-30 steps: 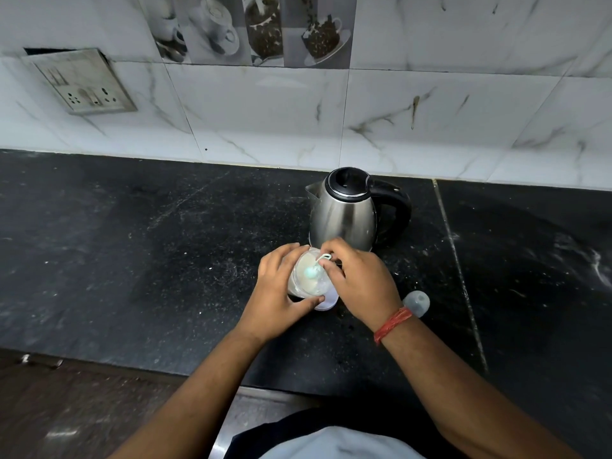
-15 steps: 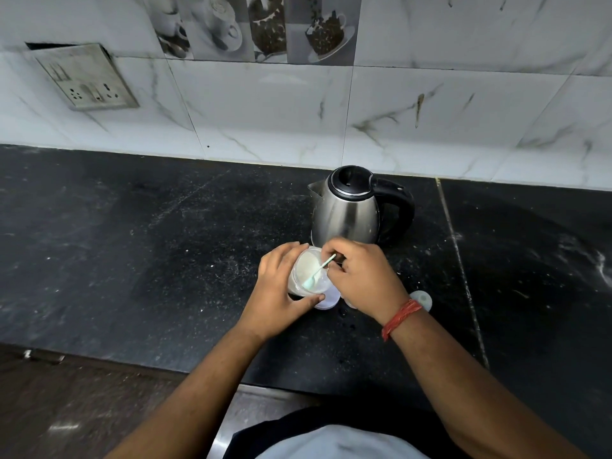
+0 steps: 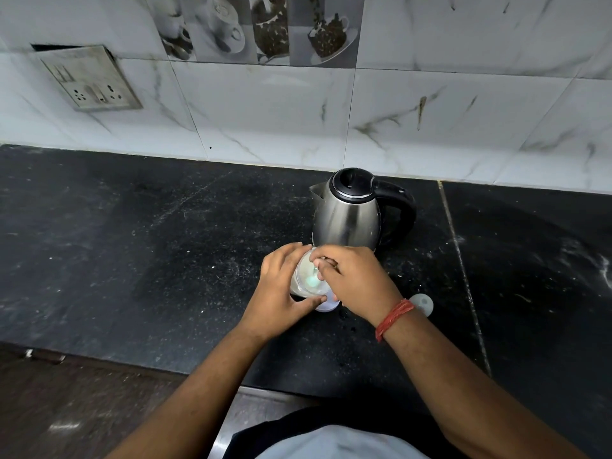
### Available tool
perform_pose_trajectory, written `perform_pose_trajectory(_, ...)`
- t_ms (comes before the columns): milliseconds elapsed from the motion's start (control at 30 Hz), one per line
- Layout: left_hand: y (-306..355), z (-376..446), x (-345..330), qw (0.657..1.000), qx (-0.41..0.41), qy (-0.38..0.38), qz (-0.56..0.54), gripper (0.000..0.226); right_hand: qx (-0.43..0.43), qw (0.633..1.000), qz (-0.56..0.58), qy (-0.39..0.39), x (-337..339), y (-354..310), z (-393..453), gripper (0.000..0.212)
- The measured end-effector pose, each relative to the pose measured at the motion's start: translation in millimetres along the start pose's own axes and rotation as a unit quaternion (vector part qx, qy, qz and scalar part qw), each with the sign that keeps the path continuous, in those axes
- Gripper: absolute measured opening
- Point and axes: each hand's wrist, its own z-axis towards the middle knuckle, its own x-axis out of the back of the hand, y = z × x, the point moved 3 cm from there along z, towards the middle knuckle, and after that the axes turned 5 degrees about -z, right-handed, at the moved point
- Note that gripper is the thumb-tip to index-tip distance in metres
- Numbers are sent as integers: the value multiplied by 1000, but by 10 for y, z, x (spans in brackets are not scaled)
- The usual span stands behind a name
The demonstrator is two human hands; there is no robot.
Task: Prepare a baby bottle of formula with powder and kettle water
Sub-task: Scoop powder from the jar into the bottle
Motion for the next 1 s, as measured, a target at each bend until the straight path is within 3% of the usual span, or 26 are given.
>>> perform_pose_trajectory(133, -16, 0, -5, 1000, -4, 1, 6, 90, -17, 1000, -15, 15, 10, 24, 1, 7)
perform_pose_trajectory(433, -12, -13, -26, 1000, 1, 2, -7, 90, 122, 970, -200, 61, 40, 23, 6, 34)
perform_pose_trajectory(567, 0, -11, -30, 1000, 1, 3, -14, 90, 166, 955, -238, 65, 11, 54, -10, 17)
perform_pose_trajectory(800, -13, -5, -35, 1000, -2, 2, -9, 89, 179, 933, -307, 61, -22, 80, -14, 32)
perform_pose_trajectory(1000, 27, -1, -45, 1000, -19, 4, 4, 89, 150, 934, -321, 45, -102, 111, 1, 27)
